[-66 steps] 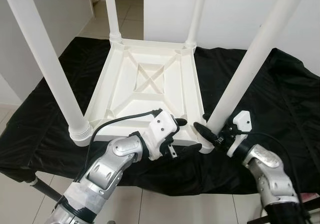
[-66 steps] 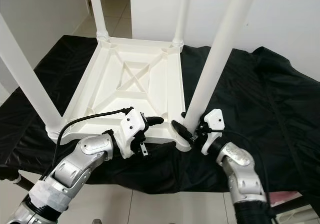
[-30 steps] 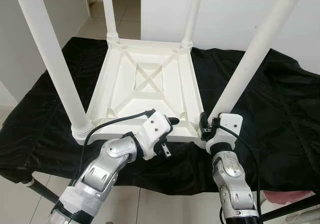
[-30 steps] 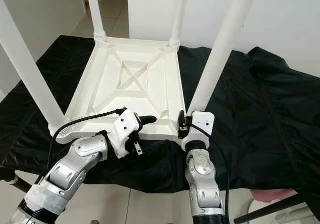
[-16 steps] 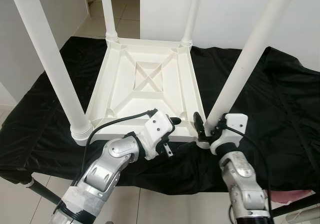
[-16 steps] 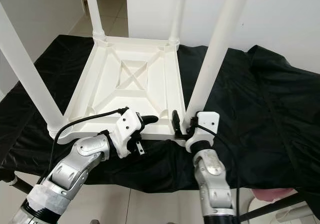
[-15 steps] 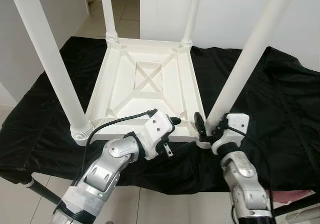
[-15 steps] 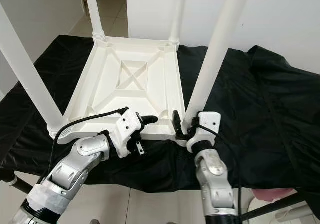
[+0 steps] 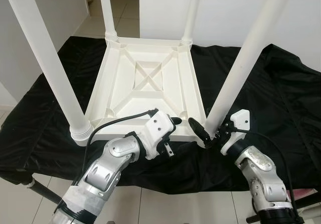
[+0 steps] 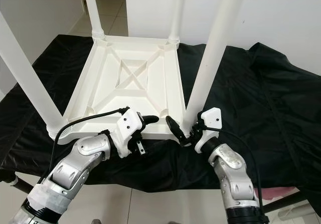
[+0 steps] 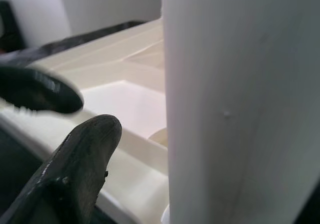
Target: Building children table
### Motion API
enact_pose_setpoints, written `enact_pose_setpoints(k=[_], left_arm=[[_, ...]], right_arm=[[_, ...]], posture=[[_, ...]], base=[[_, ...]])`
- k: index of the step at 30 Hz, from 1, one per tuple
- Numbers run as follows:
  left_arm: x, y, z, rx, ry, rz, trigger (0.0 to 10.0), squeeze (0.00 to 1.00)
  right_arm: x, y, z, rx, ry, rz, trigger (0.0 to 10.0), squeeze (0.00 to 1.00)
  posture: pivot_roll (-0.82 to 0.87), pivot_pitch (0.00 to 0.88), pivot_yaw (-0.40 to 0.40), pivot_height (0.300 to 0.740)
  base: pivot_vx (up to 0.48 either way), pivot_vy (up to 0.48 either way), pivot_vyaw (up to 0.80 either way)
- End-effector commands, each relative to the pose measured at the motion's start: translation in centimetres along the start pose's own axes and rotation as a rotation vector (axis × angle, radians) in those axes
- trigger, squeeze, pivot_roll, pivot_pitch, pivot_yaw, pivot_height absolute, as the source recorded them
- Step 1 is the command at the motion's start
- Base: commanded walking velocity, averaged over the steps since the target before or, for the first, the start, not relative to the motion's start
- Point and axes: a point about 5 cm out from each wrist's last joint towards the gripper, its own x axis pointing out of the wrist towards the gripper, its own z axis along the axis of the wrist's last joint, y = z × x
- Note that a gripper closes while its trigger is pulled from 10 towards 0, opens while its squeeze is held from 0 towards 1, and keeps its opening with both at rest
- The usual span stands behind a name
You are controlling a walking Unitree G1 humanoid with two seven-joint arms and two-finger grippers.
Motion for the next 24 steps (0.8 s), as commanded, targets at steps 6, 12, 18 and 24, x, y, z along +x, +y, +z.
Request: enact_pose_setpoints(k=[6, 12, 18, 24], left_arm=[[0.2, 0.4, 0.2, 0.009, 0.004, -0.005, 10.0, 0.0], [0.2, 0.4, 0.2, 0.005, 0.005, -0.017, 10.0, 0.0], [0.4, 0.5, -0.1, -0.005, 0.006, -0.018, 10.0, 0.0], [0.3, 0.9, 0.1, 0.005, 0.004, -0.012, 10.0, 0.0]], right_arm=[[0.9, -0.9, 0.0, -0.047, 0.027, 0.092, 7.3, 0.0], [1.0, -1.7, 0.3, -0.069, 0.024, 0.091, 0.0, 0.0], [0.6, -2.1, 0.0, -0.061, 0.029, 0.085, 0.0, 0.0], [0.7, -1.7, -0.2, -0.033, 0.015, 0.063, 9.5, 0.0]], posture=[[-0.03, 0.003, -0.006, 0.74], [-0.03, 0.0, -0.014, 0.74], [-0.02, 0.0, -0.021, 0.74], [-0.01, 0.0, -0.028, 0.74]], base=[[0.0, 0.0, 0.0], [0.0, 0.0, 0.0], [0.0, 0.0, 0.0], [0.0, 0.0, 0.0]])
